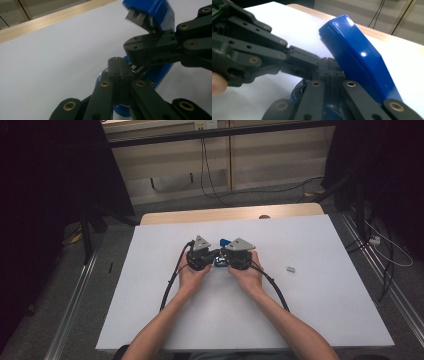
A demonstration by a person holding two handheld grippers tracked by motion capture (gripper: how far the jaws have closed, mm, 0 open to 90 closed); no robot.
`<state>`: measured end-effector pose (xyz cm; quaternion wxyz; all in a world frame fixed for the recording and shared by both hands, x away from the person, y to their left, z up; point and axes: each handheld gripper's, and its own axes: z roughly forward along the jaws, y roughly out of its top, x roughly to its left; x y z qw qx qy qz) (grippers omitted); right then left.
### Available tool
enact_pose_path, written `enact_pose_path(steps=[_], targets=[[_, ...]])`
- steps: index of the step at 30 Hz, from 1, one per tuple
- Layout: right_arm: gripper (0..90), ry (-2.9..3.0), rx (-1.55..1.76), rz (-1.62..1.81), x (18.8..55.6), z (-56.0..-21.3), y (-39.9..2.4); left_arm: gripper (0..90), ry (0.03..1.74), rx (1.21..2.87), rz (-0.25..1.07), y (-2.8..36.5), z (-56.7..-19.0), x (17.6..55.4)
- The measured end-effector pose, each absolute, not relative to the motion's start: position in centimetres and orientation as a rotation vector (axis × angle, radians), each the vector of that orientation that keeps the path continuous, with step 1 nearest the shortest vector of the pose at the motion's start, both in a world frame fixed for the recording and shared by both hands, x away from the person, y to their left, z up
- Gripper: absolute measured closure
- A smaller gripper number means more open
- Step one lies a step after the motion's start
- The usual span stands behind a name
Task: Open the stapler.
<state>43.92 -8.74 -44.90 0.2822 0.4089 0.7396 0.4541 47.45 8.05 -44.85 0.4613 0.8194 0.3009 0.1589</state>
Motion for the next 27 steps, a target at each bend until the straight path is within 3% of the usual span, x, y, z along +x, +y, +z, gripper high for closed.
enact_pose_path(steps=[27], targets=[[90.0,1.936,1.098,1.207,43.94,-43.97,-9.77,90.0,0.739,2.012,0.399,8.04,-44.87,47.45]])
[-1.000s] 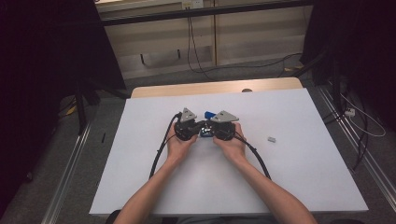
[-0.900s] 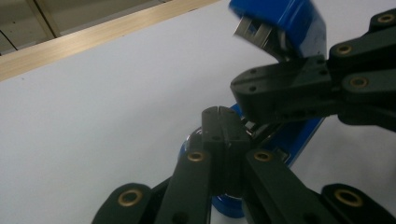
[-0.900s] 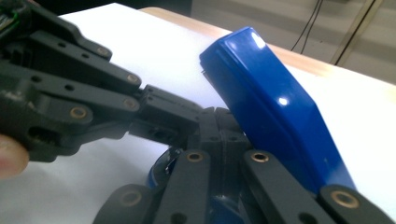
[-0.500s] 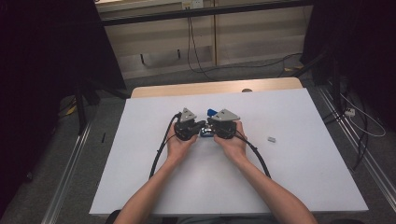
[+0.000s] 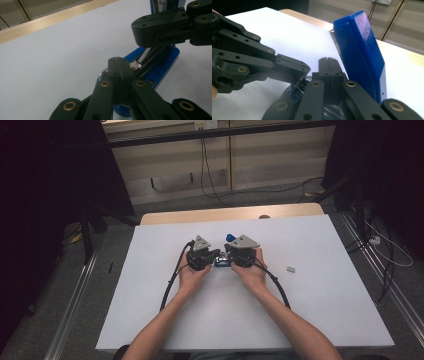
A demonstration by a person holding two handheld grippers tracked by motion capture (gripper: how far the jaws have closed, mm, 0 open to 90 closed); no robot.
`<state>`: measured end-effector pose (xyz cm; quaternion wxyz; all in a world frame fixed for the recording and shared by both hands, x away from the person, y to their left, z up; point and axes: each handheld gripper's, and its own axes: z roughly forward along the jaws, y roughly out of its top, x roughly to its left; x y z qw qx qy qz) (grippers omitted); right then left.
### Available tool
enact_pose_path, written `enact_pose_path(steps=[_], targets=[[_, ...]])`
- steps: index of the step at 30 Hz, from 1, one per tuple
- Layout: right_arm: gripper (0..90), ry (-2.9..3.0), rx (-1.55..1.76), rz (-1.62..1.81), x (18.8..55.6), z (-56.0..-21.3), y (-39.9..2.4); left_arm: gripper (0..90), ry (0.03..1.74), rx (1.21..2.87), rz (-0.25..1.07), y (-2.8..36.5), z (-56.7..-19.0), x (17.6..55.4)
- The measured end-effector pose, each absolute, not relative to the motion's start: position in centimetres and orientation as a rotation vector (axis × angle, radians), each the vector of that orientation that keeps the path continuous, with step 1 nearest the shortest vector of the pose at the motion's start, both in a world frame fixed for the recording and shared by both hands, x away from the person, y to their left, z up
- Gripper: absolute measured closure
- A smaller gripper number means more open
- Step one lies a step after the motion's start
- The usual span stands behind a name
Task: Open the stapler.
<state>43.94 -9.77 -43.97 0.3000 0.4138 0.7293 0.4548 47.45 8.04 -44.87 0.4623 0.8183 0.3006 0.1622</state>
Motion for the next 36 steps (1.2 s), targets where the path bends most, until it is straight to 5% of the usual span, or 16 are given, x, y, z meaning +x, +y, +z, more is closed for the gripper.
enact_pose_path(steps=[36], targets=[[90.0,1.872,1.176,1.243,43.8,-43.0,-12.5,90.0,0.712,2.010,0.403,8.1,-45.0,47.5]])
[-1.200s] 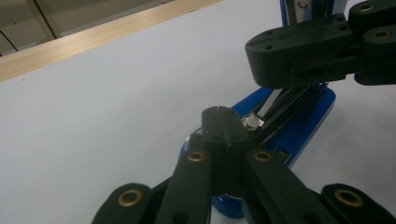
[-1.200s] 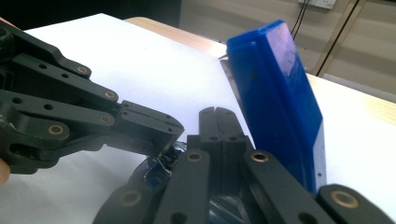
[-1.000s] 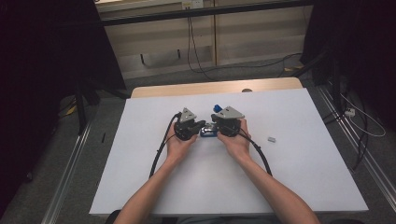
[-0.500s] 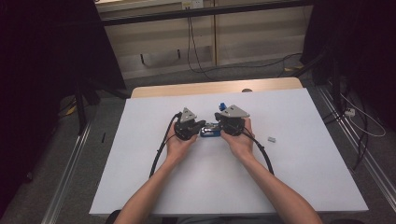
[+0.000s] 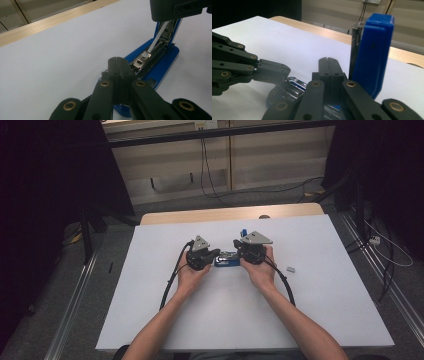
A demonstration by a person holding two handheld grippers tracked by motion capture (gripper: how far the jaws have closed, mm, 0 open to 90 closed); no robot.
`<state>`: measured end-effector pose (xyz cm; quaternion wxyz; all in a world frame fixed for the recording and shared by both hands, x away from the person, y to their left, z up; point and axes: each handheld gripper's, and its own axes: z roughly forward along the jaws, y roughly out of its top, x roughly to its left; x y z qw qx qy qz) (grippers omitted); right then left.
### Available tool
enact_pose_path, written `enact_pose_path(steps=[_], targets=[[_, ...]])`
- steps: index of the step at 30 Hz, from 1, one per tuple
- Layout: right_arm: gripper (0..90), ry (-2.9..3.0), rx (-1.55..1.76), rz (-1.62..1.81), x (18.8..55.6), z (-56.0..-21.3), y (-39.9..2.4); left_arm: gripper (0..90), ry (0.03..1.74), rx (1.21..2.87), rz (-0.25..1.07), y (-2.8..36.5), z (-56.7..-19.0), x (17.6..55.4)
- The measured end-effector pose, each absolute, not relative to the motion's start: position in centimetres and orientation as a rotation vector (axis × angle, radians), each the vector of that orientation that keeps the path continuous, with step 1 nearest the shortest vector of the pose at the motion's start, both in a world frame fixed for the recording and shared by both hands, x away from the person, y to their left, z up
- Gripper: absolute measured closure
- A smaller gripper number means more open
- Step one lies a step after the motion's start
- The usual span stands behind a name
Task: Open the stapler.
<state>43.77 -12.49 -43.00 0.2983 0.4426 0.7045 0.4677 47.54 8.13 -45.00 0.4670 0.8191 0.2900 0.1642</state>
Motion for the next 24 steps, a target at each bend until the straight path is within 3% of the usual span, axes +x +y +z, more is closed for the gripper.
enact_pose_path(steps=[24], targets=[[90.0,1.842,1.202,1.243,43.6,-42.8,-13.9,90.0,0.709,2.011,0.390,8.2,-45.0,47.6]])
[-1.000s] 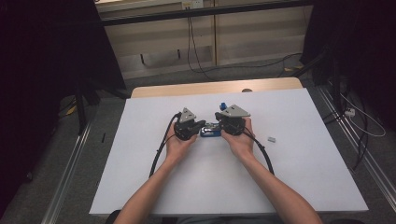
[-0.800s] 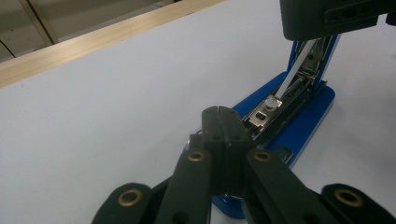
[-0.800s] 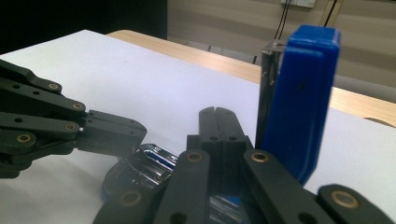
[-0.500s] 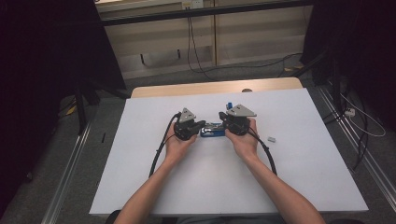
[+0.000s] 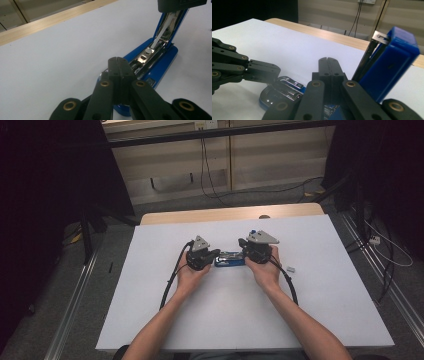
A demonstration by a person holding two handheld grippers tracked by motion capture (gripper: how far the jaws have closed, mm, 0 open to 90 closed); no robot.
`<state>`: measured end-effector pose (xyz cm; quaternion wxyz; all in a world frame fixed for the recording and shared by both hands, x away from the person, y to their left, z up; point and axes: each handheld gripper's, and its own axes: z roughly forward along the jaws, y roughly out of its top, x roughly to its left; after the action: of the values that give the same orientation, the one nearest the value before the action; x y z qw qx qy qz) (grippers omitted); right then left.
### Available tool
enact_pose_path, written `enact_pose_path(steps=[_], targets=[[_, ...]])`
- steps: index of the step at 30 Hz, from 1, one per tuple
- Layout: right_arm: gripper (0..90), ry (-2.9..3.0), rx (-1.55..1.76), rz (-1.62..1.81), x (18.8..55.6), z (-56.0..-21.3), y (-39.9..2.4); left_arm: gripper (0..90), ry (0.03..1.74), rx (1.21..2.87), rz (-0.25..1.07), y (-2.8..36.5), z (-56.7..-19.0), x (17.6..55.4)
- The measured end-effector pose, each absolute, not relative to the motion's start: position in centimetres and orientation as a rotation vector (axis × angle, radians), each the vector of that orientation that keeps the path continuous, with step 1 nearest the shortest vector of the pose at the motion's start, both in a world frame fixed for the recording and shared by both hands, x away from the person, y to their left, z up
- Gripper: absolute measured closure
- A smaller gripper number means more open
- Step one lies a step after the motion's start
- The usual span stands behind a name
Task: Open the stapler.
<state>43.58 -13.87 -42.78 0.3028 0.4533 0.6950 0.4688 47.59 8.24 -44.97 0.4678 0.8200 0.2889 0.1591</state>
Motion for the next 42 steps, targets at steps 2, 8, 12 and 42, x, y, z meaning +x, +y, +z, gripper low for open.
enact_pose_path(steps=[2,8,12,42], targets=[[90.0,1.851,1.194,1.238,43.6,-42.7,-13.9,90.0,0.706,2.012,0.389,8.3,-45.0,47.6],[90.0,1.846,1.192,1.226,43.6,-42.7,-14.0,90.0,0.709,2.009,0.385,8.3,-45.0,47.6],[90.0,1.831,1.208,1.224,43.6,-42.6,-14.4,90.0,0.709,2.011,0.387,8.3,-45.0,47.6],[90.0,1.796,1.252,1.187,43.2,-42.5,-18.0,90.0,0.714,2.010,0.381,8.3,-45.0,47.6]])
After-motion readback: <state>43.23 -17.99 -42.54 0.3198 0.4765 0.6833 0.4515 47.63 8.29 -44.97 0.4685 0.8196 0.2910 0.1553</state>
